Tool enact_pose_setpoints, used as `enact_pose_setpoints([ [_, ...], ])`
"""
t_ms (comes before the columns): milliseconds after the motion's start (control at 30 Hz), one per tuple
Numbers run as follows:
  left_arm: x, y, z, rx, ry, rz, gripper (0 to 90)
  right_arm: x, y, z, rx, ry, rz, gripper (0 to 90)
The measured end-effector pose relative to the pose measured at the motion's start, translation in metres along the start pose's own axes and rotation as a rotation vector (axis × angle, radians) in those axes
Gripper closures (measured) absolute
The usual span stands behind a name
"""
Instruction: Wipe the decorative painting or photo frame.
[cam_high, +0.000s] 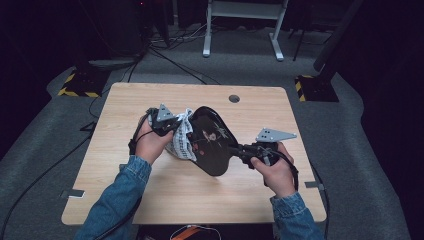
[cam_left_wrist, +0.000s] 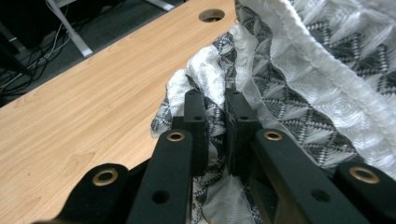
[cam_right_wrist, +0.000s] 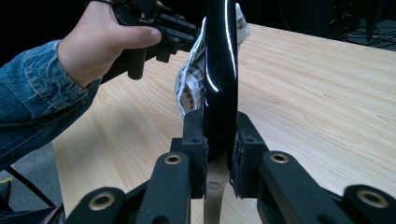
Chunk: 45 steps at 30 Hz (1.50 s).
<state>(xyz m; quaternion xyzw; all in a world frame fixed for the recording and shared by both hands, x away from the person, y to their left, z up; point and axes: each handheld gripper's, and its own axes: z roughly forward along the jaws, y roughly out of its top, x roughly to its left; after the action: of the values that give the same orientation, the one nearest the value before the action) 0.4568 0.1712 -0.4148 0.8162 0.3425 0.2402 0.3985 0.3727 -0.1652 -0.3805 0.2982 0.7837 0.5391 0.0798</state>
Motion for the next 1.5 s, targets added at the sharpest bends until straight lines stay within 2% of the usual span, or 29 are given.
enact_pose_setpoints([
  [333, -0.001, -0.012, 0.006, 0.025, -0.001, -0.025, 81.6, 0.000, 0.000, 0.000, 0.000, 0.000, 0.002, 78.8],
  [567, -0.005, -0.024, 0.013, 0.064, -0.016, -0.043, 81.6, 0.002, 0.001, 0.000, 0.004, -0.008, 0.004, 78.9],
  [1067, -0.014, -0.041, 0.022, 0.103, -0.036, -0.037, 81.6, 0.002, 0.001, 0.001, 0.003, -0.016, 0.009, 78.9],
  [1500, -0.025, -0.058, 0.031, 0.142, -0.075, -0.046, 81.5, 0.003, 0.001, 0.001, 0.004, -0.018, 0.011, 78.9],
])
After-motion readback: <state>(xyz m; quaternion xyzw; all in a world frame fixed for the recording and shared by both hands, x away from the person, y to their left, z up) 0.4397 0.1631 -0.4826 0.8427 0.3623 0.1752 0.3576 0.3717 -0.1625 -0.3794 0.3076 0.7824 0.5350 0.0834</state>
